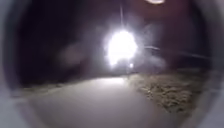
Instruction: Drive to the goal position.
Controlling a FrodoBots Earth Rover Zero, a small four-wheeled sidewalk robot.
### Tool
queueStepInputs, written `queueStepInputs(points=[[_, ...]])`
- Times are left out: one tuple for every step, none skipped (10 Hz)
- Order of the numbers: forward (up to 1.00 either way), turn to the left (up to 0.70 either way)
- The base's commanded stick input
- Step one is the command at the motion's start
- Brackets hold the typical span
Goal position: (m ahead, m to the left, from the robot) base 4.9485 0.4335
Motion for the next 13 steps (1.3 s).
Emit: queueStepInputs(points=[[0.85, 0.00], [0.85, 0.00], [0.85, 0.00], [0.85, 0.00], [0.85, 0.00], [0.85, 0.00], [0.85, 0.00], [0.85, 0.00], [0.85, 0.00], [0.85, 0.00], [0.85, 0.00], [0.85, 0.00], [0.85, 0.00]])
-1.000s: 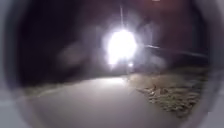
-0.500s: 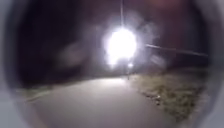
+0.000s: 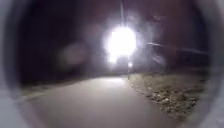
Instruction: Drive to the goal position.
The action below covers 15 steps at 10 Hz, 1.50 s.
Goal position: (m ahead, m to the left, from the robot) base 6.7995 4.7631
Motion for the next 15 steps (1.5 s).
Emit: queueStepInputs(points=[[0.85, 0.00], [0.85, 0.00], [0.85, 0.00], [0.85, 0.00], [0.85, 0.00], [0.85, 0.00], [0.85, 0.00], [0.85, 0.00], [0.85, 0.00], [0.85, 0.00], [0.85, 0.00], [0.85, 0.00], [0.85, 0.00], [0.85, 0.00], [0.85, 0.00]])
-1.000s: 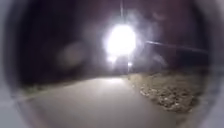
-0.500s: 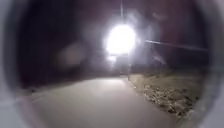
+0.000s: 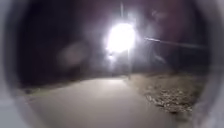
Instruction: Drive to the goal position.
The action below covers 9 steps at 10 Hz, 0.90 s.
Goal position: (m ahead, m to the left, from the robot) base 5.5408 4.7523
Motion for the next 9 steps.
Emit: queueStepInputs(points=[[0.85, 0.00], [0.85, 0.08], [0.85, 0.34], [0.85, 0.34], [0.85, 0.17], [0.85, 0.00], [0.85, 0.00], [0.85, 0.00], [0.85, 0.00]])
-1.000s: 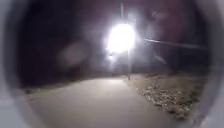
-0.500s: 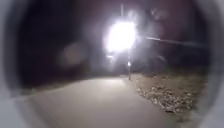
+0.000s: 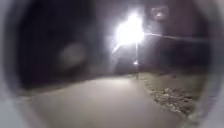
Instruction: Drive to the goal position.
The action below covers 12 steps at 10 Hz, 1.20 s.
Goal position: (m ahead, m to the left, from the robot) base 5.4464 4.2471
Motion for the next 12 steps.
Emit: queueStepInputs(points=[[0.85, 0.00], [0.85, 0.00], [0.85, 0.00], [0.85, 0.00], [0.85, 0.00], [0.85, 0.00], [0.85, 0.00], [0.85, 0.00], [0.85, 0.00], [0.85, 0.00], [0.85, 0.00], [0.85, 0.00]])
